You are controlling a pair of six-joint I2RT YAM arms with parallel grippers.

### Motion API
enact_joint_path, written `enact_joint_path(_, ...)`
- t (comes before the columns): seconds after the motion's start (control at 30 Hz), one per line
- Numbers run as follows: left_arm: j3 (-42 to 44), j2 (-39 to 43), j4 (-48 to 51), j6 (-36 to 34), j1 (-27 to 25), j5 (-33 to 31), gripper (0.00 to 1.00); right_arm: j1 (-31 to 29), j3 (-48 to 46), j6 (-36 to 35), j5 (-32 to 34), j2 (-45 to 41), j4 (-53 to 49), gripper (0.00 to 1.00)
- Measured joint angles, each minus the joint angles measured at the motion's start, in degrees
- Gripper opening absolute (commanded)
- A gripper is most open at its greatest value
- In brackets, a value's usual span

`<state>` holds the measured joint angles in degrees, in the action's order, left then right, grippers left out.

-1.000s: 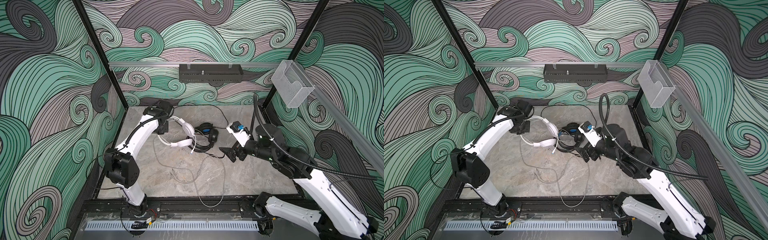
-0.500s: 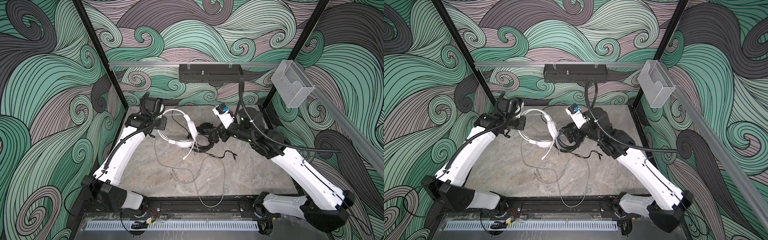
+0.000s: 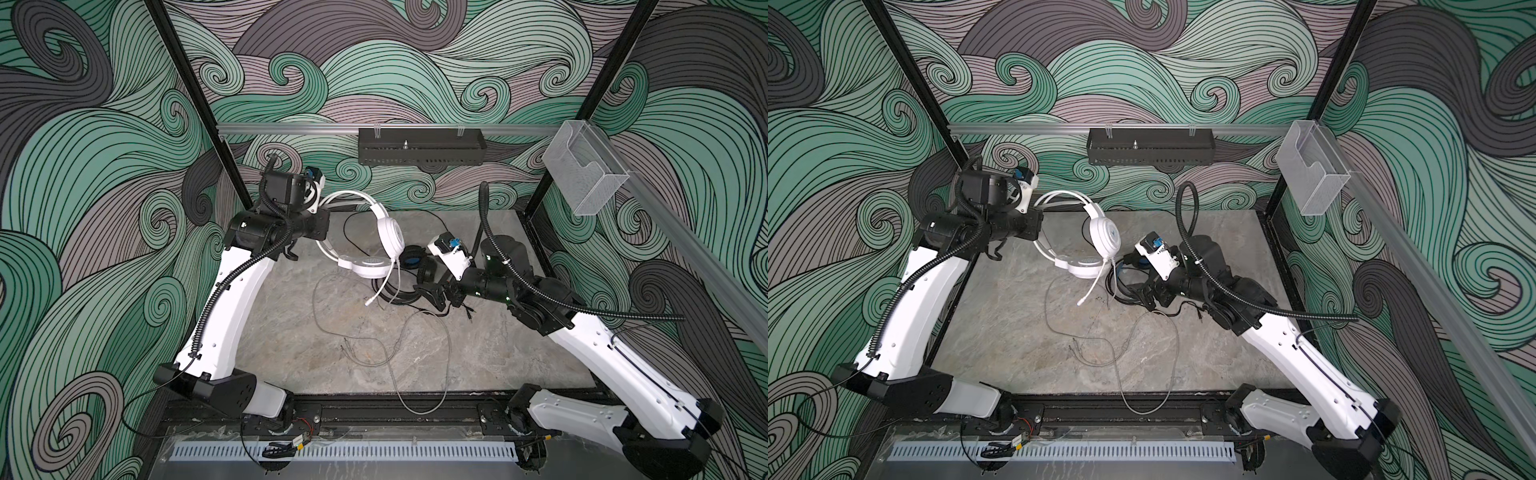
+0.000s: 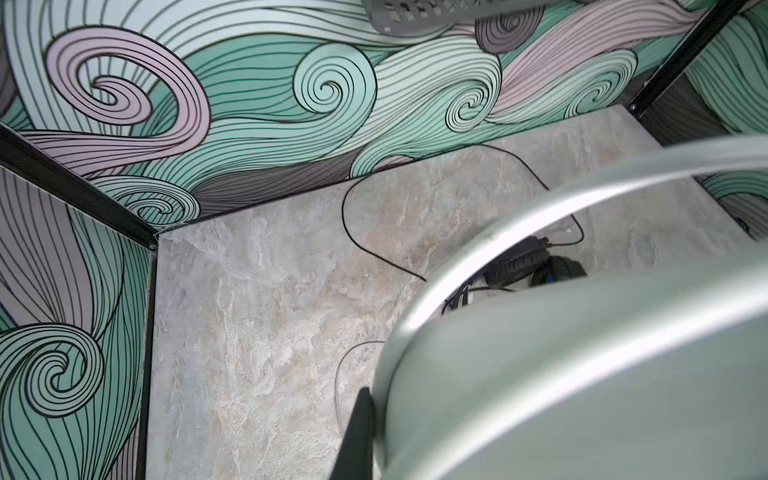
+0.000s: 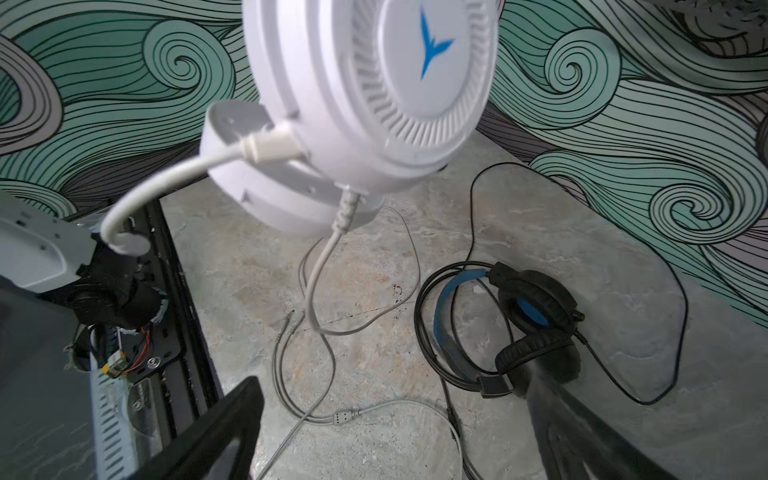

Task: Wrap the headphones

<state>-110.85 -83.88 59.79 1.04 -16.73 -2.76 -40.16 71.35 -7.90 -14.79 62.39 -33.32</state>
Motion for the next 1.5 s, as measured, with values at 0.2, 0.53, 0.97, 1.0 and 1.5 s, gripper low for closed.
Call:
enact_joint_path(0.2,-2.6,-2.32,4.61,5.79,0.0,-0.09,0.0,0.0,-7.06,2.93,-4.46,-1.95,4.98,0.99)
enact_joint_path(0.53,-8.85,-5.22,11.41,9.44,-0.02,-1.09,0.0,-0.02,-12.98,9.6,-10.43,0.26,18.99,0.96)
enact_joint_path(0.97,-9.7,-5.29,12.74,13.22,-0.04,2.49,0.0,0.0,-12.98,13.33,-13.75,5.97,29.64,0.78)
enact_joint_path(1.0,-10.1,-5.35,12.76,13.6,-0.04,3.08,0.0,0.0,-12.98,13.42,-13.75,6.03,30.08,0.76)
enact_joint_path(1.5,-19.26,-6.58,15.76,18.47,-0.04,7.78,0.0,1.44,-12.63,16.74,-13.99,7.48,38.69,0.62)
